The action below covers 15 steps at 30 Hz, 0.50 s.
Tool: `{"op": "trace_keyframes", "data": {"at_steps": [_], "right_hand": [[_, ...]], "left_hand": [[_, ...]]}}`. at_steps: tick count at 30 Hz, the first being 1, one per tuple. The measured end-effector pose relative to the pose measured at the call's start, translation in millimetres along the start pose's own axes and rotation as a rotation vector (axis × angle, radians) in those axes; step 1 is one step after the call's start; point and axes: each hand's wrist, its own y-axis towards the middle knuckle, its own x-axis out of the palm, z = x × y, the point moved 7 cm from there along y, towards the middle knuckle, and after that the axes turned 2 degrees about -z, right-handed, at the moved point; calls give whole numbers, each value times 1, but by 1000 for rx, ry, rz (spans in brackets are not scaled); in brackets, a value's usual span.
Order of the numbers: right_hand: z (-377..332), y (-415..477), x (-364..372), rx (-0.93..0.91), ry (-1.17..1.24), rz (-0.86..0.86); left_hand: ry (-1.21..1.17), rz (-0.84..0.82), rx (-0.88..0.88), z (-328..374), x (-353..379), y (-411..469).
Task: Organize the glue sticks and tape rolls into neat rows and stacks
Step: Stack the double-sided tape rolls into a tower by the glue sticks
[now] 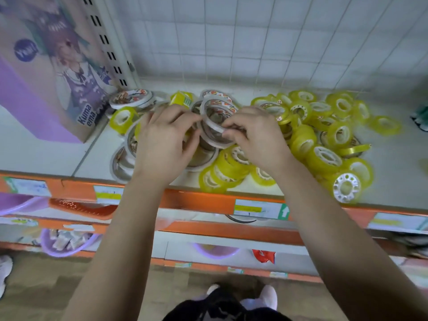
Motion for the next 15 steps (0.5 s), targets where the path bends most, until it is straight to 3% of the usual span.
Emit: {"op": "trace_keyframes", "data": {"at_steps": [10, 15], "right_hand": [[14, -23, -59, 85, -37, 219], [19, -37, -69, 107, -31, 250]], "left_hand": [[-46, -145, 198, 26, 29, 5], [-55, -206, 176, 24, 37, 10]]}}
